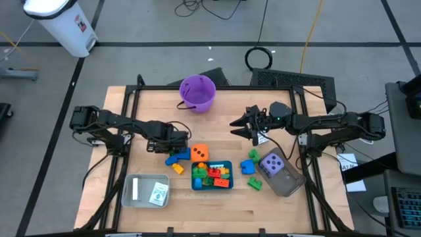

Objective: Pick & Place Toys
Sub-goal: Put the green game piece into the blue bin

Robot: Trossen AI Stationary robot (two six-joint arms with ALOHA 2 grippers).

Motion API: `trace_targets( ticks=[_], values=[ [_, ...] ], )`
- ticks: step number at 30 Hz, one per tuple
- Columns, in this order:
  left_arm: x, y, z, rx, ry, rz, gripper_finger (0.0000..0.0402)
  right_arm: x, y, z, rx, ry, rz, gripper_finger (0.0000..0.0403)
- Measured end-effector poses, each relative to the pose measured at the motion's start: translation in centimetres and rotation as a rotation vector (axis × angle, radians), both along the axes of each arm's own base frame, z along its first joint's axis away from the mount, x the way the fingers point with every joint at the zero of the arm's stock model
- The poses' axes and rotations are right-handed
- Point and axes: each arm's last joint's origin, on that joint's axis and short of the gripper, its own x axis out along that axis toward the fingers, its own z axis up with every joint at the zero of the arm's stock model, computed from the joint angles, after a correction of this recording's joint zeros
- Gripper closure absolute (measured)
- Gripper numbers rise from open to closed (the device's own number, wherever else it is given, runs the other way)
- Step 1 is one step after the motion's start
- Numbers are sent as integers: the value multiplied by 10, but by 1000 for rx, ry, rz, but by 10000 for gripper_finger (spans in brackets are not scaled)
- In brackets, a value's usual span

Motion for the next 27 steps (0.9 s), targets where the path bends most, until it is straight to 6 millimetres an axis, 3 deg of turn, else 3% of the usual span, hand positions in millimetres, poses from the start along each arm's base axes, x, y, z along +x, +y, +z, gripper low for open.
trace_targets(
  ticks=[11, 18, 27],
  values=[
    [0, 3, 0, 28, 2, 46, 156, 0, 0, 0, -1, -1, 0, 206],
    [-11, 2, -14, -11, 52, 107, 156, 0, 0, 0, -4, -2, 1, 206],
    [-6, 1, -18, -39, -20, 122, 156, 0, 0, 0, -22, -3, 2, 206]
  ],
)
